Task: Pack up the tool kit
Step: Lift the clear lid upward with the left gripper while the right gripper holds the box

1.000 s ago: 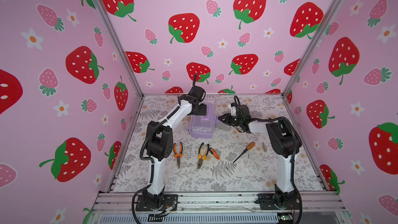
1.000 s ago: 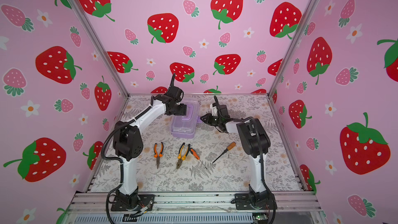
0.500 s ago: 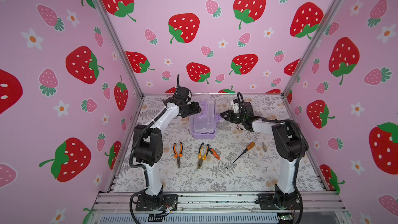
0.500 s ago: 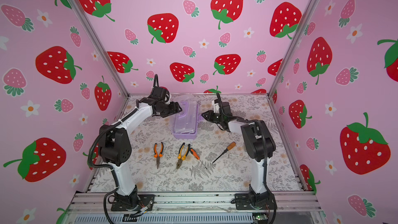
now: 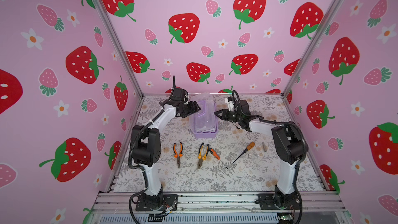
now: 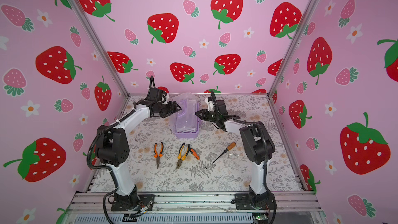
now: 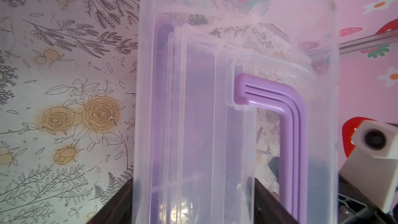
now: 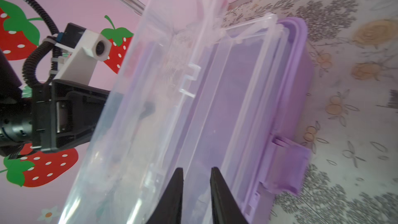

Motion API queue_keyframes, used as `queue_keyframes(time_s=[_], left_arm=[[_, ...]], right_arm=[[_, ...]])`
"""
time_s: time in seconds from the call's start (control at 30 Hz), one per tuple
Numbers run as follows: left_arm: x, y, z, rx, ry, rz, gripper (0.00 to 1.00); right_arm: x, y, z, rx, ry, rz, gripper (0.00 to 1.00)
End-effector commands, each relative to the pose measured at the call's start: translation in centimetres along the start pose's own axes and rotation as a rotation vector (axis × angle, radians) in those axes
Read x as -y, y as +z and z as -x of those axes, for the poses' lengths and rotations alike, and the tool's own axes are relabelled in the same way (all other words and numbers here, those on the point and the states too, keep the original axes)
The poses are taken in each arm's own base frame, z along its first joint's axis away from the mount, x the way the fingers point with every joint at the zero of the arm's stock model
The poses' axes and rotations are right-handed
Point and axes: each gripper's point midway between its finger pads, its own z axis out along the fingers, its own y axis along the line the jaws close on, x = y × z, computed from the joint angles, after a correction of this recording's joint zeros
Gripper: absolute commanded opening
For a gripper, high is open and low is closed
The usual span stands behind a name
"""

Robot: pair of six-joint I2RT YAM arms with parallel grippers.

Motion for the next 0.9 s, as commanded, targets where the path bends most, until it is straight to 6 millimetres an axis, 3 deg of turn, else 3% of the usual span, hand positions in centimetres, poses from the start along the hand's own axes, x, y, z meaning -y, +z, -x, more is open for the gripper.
queue_keyframes(time_s=[0.0,0.07,0.13,0.23,0.5,0.67,0.73,0.87], left_arm=[[2.3,-1.3,1.4,0.049,0.019,-0.092,0.46],[2.2,-1.2,1.3,0.048,0.020,-0.087,0.48],[2.1,-1.1,1.2,0.040,0.017,-0.081,0.77],[1.9,-1.5,1.4,0.053,0.031,-0.046,1.00],[-1.2,-4.7,2.3,0.143,0.090,0.299,0.99],[-1.9,-6.7,2.4,0.194,0.139,0.461,0.99],[-1.4,-7.5,2.3,0.213,0.173,0.497,0.99],[2.0,-8.6,1.5,0.240,0.292,0.472,0.99]], right_arm=[[-1.2,1.0,-0.4,-0.026,-0.030,0.047,0.26],[-2.0,1.3,-0.6,-0.034,-0.046,0.068,0.25],[-2.3,1.5,-0.8,-0.044,-0.048,0.081,0.26],[-2.7,1.7,-1.0,-0.052,-0.039,0.108,0.25],[-3.2,1.9,-0.7,-0.048,-0.022,0.144,0.25],[-3.5,2.2,-0.6,-0.046,-0.007,0.168,0.25],[-3.6,2.3,-0.5,-0.045,-0.001,0.176,0.25],[-4.2,2.6,-0.2,-0.044,-0.009,0.190,0.26]])
